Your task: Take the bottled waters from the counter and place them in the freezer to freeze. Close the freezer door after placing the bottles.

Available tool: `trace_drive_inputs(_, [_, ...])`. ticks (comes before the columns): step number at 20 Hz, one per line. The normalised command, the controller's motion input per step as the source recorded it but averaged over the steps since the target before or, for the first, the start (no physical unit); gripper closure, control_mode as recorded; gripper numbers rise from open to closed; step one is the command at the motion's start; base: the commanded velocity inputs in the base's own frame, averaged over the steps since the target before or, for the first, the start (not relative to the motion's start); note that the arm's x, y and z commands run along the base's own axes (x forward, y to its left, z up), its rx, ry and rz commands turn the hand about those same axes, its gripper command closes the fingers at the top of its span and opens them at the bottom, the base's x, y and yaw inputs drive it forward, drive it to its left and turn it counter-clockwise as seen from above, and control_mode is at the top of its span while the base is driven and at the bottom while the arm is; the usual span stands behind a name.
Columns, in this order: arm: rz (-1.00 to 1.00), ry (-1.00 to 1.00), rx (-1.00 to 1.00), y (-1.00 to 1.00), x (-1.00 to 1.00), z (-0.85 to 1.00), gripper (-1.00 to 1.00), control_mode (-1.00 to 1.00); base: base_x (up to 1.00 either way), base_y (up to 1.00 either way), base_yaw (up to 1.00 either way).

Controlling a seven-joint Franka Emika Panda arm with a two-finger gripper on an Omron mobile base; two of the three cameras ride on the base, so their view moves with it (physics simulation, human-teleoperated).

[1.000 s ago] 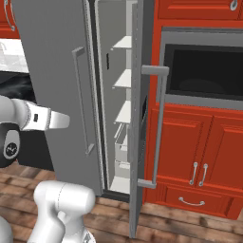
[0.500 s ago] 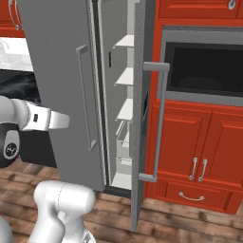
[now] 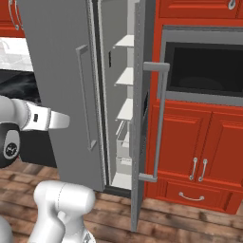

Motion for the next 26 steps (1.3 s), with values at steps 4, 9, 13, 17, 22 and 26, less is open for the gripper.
trace_drive_inputs(4, [0.0,0.0,0.0,0.0,0.0,0.0,-1.0,-1.0,0.0,0.0,0.0])
trace_drive_inputs(9, [0.0,-0.02,0.06,-0.26,-0.02,0.02,-1.0,-1.0,0.0,0.0,0.0])
trace_drive_inputs(13, [0.0,-0.03,0.18,-0.48,-0.06,0.31,-1.0,-1.0,0.0,0.0,0.0])
trace_drive_inputs(17, [0.0,-0.14,0.11,-0.12,-0.72,0.55,-1.0,-1.0,0.0,0.0,0.0])
trace_drive_inputs(22, [0.0,-0.1,0.12,-0.29,-0.43,0.37,-1.0,-1.0,0.0,0.0,0.0])
trace_drive_inputs(26, [0.03,0.01,0.13,-0.51,0.03,0.03,-1.0,-1.0,0.0,0.0,0.0])
